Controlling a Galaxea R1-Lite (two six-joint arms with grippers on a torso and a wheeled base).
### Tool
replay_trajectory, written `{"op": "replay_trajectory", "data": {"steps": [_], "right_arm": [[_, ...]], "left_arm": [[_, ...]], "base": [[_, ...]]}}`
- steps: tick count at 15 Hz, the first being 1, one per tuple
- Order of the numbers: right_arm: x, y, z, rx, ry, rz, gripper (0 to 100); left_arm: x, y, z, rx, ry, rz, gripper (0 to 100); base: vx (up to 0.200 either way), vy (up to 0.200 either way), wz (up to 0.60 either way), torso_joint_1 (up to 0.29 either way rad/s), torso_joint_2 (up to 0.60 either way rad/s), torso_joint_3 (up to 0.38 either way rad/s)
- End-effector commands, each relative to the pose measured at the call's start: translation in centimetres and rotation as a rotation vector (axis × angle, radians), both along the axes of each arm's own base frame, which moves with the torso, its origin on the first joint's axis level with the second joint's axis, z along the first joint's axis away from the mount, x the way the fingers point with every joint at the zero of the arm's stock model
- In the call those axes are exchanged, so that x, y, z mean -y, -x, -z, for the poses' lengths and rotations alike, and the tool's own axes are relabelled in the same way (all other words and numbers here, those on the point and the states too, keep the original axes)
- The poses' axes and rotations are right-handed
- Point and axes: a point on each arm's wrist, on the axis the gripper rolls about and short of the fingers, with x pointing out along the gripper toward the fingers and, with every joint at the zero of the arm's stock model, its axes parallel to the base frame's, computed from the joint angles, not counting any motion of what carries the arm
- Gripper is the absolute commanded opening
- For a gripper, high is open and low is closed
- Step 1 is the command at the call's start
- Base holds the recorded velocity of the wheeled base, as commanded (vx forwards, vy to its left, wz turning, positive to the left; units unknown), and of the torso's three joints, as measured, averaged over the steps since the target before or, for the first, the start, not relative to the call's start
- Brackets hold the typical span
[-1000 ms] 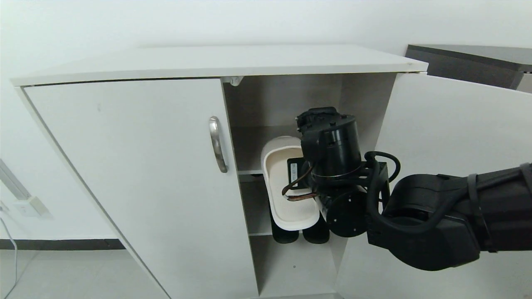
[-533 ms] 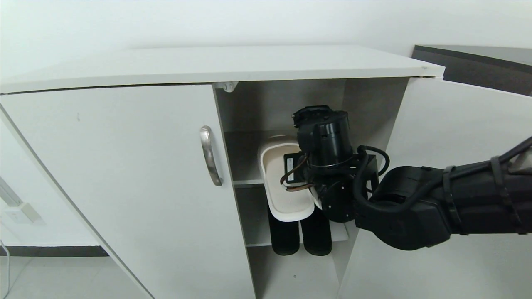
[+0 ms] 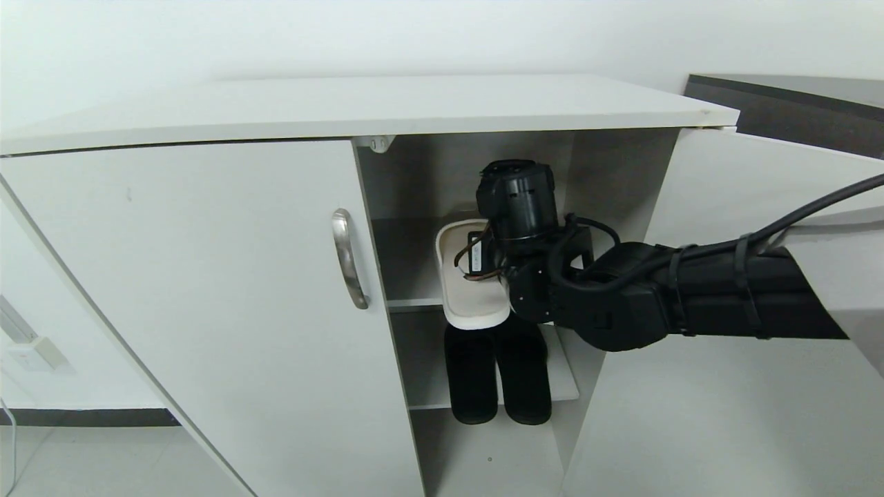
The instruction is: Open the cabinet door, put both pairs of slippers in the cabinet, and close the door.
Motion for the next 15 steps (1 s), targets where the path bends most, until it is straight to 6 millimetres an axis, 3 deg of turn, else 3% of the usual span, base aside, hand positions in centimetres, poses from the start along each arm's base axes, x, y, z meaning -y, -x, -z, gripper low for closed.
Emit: {"op": "replay_trajectory", "data": {"steps": [1, 7, 15], "right_arm": [[-0.5, -1.0, 0.9, -0.005, 0.005, 0.009, 0], [-0.9, -2.8, 0.3, 0.005, -0.006, 0.032, 0], [-1.2, -3.2, 0.4, 0.001, -0.012, 0.034, 0]], "left_arm": [[0.0, 0.0, 0.0, -0.001, 0.000, -0.001, 0], [0.0, 0.0, 0.0, -0.001, 0.000, -0.001, 0], [0.0, 0.0, 0.0, -0.001, 0.000, -0.001, 0]], "base": [[0.000, 0.000, 0.00, 0.000, 0.00, 0.000], [0.000, 0.000, 0.00, 0.000, 0.00, 0.000], [0.000, 0.000, 0.00, 0.000, 0.00, 0.000]]}}
